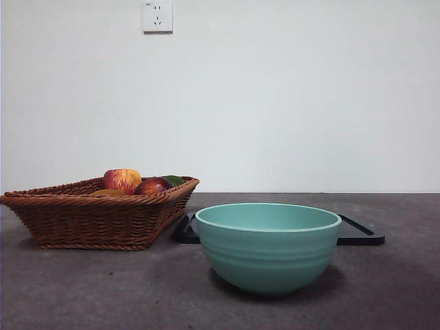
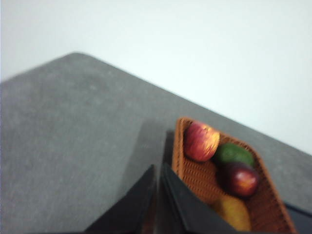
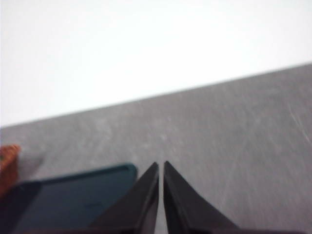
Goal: Pick up the wifruite, put it on the bowl, pick up the plate, put it on desk
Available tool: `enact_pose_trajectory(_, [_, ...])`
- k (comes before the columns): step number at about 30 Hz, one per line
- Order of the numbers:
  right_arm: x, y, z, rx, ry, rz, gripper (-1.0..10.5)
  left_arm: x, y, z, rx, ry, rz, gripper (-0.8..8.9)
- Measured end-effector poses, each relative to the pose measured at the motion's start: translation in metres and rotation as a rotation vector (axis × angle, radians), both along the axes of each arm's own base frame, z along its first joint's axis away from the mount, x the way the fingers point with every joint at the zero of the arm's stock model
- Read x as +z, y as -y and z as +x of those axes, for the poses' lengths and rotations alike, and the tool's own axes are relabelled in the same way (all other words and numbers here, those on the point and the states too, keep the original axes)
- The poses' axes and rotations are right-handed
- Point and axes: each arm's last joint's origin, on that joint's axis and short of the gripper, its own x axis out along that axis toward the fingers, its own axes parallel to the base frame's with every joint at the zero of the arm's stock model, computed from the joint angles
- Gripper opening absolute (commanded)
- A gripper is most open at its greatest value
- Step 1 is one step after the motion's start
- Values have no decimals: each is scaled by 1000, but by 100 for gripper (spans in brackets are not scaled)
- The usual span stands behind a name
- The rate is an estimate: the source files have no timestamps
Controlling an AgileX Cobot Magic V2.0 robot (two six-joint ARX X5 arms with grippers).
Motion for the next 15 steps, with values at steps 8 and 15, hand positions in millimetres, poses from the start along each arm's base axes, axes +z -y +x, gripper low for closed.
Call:
enact_pose_trajectory(8, [47, -1, -7, 58, 5, -5, 7, 46, 2, -11, -76, -48, 26, 16])
enact_pose_trajectory(15, [81, -7, 3, 231, -176, -46, 7, 86, 6, -6, -213, -148, 108, 16])
